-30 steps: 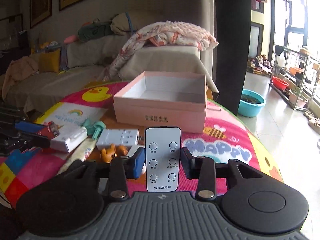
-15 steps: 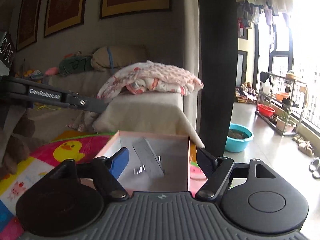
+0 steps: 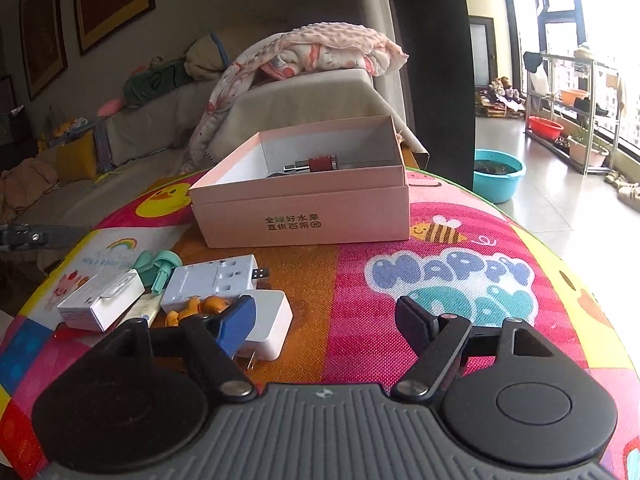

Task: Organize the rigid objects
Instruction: 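Move the left gripper to the beige cream tube and grasp it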

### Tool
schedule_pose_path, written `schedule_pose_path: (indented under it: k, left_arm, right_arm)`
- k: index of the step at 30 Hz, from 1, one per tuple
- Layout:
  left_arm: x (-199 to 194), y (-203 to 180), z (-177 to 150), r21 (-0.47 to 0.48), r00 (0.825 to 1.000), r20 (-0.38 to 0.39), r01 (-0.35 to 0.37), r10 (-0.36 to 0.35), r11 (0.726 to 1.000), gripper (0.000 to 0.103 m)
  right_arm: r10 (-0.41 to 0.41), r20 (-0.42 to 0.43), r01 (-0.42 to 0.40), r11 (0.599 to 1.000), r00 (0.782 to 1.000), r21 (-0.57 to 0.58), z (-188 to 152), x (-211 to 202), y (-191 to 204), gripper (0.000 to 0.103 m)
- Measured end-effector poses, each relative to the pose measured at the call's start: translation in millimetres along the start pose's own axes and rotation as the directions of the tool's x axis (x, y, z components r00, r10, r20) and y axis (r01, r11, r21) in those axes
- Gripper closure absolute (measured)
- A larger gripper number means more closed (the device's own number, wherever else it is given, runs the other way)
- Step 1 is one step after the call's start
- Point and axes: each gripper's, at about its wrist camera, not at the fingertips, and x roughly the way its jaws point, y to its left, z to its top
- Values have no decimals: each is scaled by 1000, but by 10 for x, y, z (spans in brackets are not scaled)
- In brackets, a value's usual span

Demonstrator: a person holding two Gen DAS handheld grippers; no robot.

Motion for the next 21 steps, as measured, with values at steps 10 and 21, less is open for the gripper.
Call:
schedule_pose_path:
  k: [10,21]
  left_arm:
    - [117,-378,-300,231,991,-124,-13,43,973,78]
    - [254,-763,-304,141,975,-174,165,-140,976,77]
  right_arm:
    - [-19,-31,21,999,999,50,6,79,-44,23]
    - [-13,-36,16,997,999,70,-1,83,-72,21]
